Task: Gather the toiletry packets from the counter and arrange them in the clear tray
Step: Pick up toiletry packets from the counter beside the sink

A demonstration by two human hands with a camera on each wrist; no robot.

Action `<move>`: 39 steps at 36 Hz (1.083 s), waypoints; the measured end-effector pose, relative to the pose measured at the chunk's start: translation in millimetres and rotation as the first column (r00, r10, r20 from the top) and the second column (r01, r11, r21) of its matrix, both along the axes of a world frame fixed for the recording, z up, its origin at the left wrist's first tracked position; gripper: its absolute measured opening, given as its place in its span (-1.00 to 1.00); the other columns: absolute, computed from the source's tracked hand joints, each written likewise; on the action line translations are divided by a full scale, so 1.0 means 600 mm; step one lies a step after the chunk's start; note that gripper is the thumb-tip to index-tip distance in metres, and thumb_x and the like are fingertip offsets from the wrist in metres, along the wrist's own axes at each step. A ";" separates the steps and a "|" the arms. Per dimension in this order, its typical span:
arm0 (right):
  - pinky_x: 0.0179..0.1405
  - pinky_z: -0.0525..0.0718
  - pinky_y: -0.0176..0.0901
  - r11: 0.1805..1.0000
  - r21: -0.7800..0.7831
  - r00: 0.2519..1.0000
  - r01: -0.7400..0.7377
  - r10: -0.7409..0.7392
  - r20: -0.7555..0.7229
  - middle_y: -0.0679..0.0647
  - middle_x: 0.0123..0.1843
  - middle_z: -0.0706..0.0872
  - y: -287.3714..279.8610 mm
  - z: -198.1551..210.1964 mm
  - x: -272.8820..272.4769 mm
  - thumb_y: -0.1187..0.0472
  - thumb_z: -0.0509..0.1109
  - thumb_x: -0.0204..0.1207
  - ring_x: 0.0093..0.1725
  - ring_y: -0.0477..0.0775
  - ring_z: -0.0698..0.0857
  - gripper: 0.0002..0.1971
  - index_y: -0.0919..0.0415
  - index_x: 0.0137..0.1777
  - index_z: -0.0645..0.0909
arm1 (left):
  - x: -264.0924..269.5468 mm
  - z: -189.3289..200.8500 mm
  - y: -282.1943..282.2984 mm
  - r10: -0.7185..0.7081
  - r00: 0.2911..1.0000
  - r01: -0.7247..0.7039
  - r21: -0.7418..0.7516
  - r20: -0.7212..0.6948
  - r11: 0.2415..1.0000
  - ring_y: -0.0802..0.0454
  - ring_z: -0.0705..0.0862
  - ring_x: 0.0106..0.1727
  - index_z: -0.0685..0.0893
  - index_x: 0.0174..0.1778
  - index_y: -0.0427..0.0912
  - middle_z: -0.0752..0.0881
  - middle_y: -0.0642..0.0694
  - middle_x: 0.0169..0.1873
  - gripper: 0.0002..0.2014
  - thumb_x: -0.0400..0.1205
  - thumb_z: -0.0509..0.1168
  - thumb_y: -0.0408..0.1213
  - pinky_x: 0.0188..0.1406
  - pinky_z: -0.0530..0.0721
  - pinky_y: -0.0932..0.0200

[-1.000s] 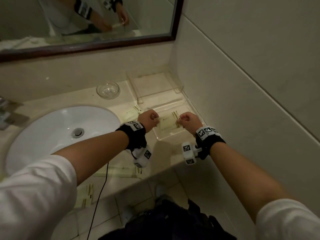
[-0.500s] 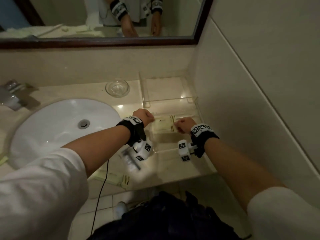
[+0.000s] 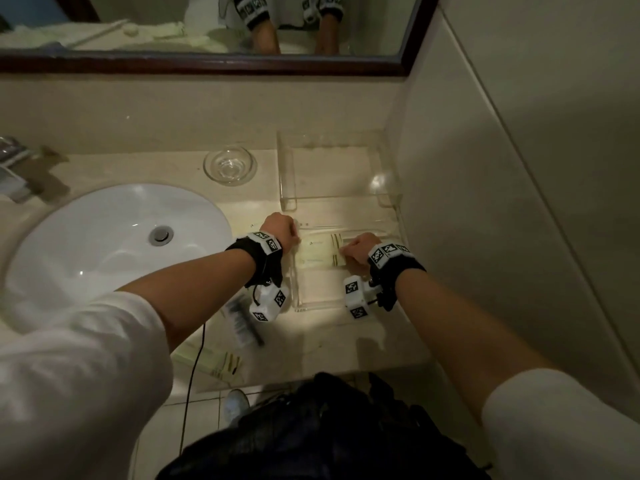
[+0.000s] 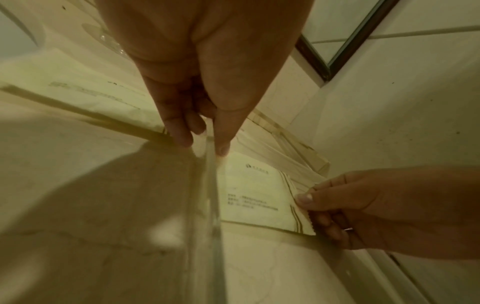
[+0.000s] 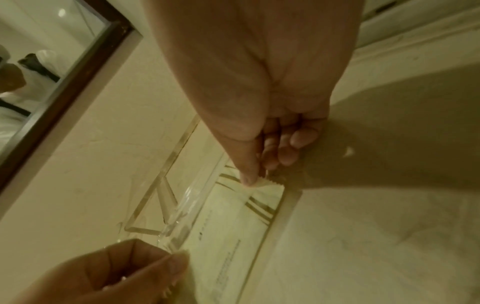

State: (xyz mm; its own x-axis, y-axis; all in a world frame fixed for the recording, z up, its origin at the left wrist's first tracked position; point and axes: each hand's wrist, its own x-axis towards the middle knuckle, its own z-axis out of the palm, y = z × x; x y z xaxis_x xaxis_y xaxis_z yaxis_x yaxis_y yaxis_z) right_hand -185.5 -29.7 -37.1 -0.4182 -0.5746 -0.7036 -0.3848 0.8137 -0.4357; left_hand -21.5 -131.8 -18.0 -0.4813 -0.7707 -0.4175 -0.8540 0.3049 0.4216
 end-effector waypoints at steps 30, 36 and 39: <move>0.00 0.76 0.01 1.000 0.018 0.999 -0.012 0.013 -0.037 0.16 -0.15 0.79 -0.007 0.020 -0.004 -0.06 0.52 0.38 -0.21 0.19 0.75 -0.65 0.25 -0.08 0.73 | -0.005 -0.023 -0.004 0.016 0.999 -0.016 -0.009 0.042 1.000 -0.21 0.64 0.15 0.67 0.03 -0.31 0.68 -0.29 0.12 -0.83 0.56 0.30 -0.36 0.06 0.59 0.05; 0.06 0.75 0.12 0.999 0.010 0.997 -0.031 0.032 -0.069 0.17 -0.02 0.79 -0.007 0.009 0.002 -0.19 0.55 0.21 -0.11 0.26 0.77 -0.47 0.21 0.04 0.72 | -0.005 -0.025 -0.009 0.018 0.999 -0.019 0.013 0.035 1.000 -0.20 0.65 0.12 0.65 0.01 -0.31 0.70 -0.28 0.07 -0.84 0.55 0.30 -0.37 -0.02 0.54 0.11; 0.04 0.71 -0.01 1.000 0.012 0.997 -0.028 0.029 -0.078 0.17 0.02 0.77 -0.006 0.015 0.005 -0.16 0.55 0.28 -0.08 0.24 0.74 -0.46 0.22 0.11 0.69 | -0.004 -0.029 -0.007 0.021 0.999 -0.021 0.001 0.030 1.000 -0.21 0.65 0.12 0.63 -0.04 -0.28 0.70 -0.28 0.06 -0.89 0.55 0.29 -0.37 0.00 0.55 0.09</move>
